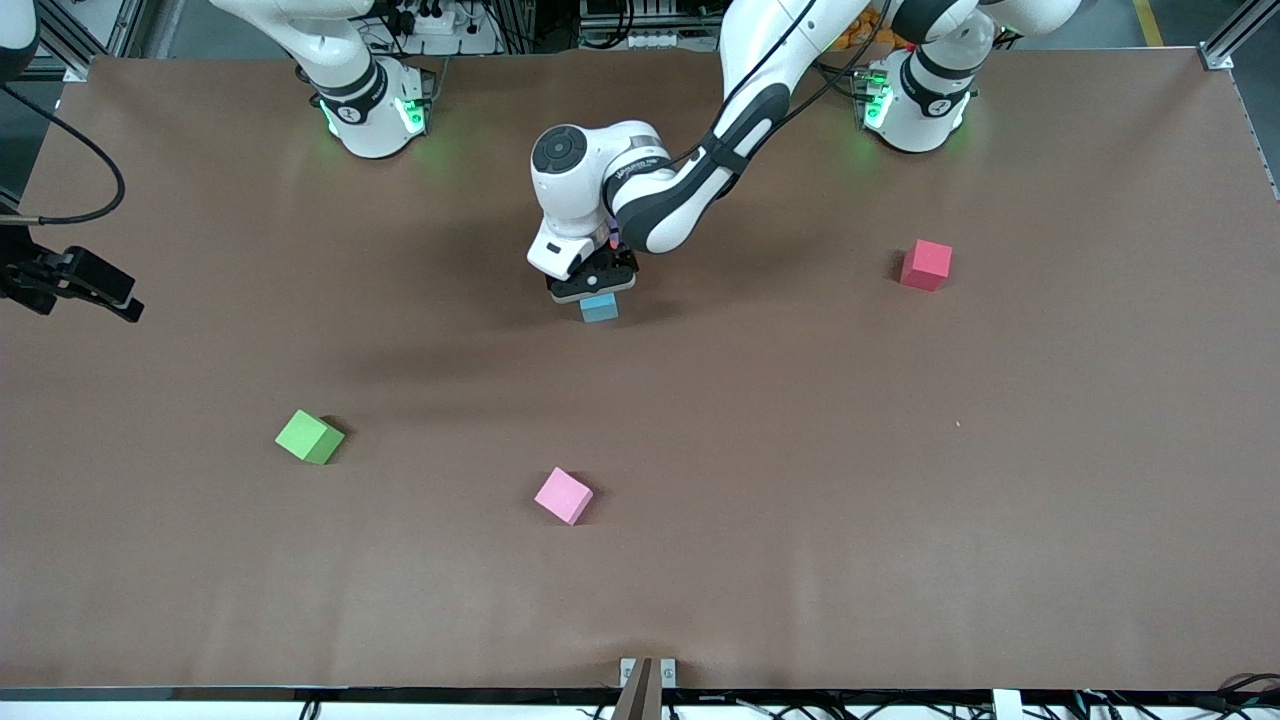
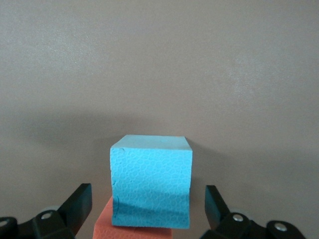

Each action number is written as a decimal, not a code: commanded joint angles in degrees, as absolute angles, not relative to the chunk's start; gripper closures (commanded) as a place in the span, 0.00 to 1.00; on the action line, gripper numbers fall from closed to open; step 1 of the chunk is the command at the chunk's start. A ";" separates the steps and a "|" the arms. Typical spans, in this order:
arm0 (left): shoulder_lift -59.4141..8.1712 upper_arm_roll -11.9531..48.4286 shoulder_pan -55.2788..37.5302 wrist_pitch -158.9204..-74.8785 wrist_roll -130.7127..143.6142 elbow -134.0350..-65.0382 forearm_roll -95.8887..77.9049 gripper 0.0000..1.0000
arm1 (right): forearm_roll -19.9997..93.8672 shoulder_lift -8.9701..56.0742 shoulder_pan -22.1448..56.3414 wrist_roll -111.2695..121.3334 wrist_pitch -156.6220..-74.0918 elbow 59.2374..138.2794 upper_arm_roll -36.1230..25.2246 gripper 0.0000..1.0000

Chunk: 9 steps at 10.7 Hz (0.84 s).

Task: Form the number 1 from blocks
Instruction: 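Place cyan below orange with the left gripper while the right gripper retracts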

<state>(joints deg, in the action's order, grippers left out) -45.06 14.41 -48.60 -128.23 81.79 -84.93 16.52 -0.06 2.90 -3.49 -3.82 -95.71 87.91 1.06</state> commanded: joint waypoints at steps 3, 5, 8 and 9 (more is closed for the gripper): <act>-39.21 13.54 -46.25 -127.45 83.15 -86.84 16.61 0.00 | -0.88 3.69 -4.39 -3.16 -94.66 86.22 1.67 0.00; -36.31 13.54 -42.04 -124.82 82.36 -86.84 16.70 0.00 | -0.88 3.78 -4.31 -3.60 -94.66 86.22 1.67 0.00; -30.43 13.62 -31.77 -117.10 76.58 -86.92 16.70 0.00 | -0.88 3.69 -4.31 -3.60 -94.66 86.13 1.67 0.00; -29.19 13.62 -27.64 -115.33 73.51 -87.01 16.70 0.00 | -0.97 3.69 -4.31 -3.52 -94.66 86.13 1.67 0.00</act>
